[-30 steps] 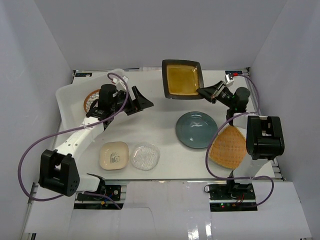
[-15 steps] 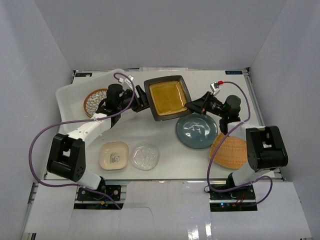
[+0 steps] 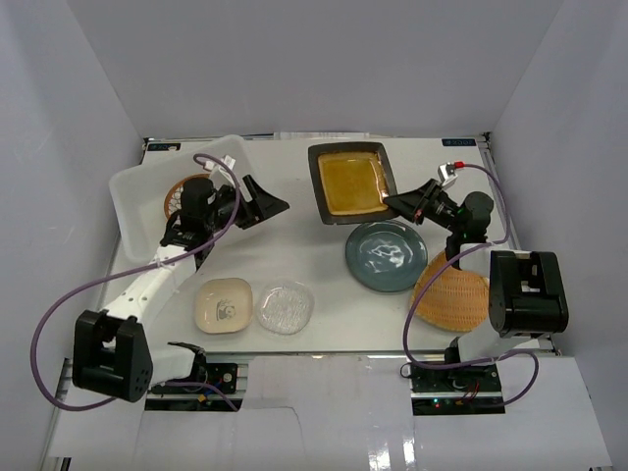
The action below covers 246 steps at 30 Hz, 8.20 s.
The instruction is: Place the plates into the plastic bin on the countertop
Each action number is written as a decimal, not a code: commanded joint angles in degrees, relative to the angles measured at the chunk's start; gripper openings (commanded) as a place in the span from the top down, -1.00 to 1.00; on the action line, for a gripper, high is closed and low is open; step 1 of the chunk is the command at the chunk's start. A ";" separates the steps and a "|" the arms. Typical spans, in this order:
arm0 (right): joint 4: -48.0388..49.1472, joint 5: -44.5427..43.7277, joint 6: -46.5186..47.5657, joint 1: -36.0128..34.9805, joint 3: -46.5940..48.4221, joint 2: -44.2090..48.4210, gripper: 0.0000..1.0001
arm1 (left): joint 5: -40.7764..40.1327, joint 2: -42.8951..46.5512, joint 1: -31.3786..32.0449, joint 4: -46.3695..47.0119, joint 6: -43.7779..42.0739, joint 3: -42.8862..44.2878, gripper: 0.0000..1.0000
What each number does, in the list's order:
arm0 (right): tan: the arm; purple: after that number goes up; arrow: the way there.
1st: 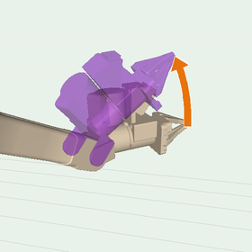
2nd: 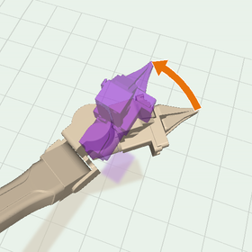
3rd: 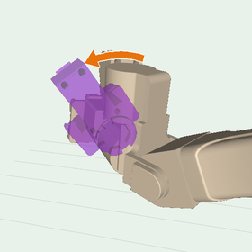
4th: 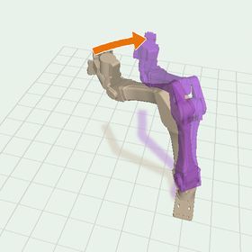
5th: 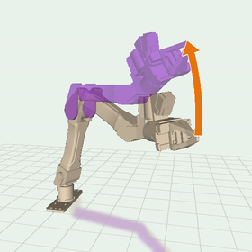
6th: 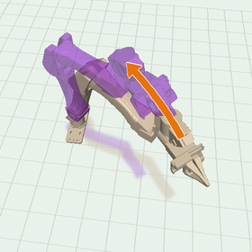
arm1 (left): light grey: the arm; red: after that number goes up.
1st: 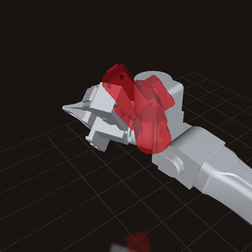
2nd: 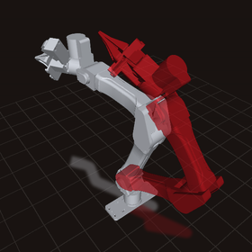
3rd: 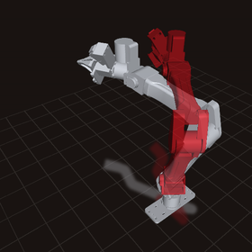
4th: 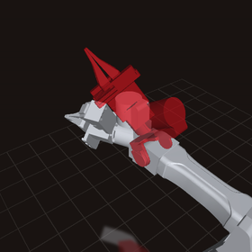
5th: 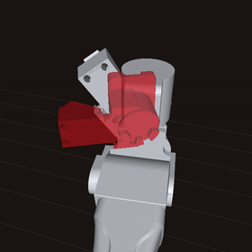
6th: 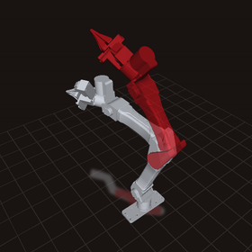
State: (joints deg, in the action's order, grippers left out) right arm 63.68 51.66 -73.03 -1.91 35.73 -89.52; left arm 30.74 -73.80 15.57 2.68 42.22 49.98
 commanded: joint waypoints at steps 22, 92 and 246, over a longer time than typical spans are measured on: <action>-1.54 0.64 8.08 -10.48 3.65 1.71 0.84 | 10.48 -7.41 1.04 15.60 8.14 -0.23 -0.16; -70.88 -52.36 63.28 -7.49 15.16 -0.39 -0.92 | -17.21 2.16 -33.86 -7.16 -3.36 2.58 -0.96; -71.14 -58.69 56.16 -63.91 41.95 -18.84 -0.18 | -25.65 2.79 -34.03 -10.40 -4.33 -1.81 -0.96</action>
State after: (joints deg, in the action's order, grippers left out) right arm -4.29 -2.37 -18.74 -65.39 72.25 -105.67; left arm 7.92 -71.88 -19.25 -3.99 40.62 48.38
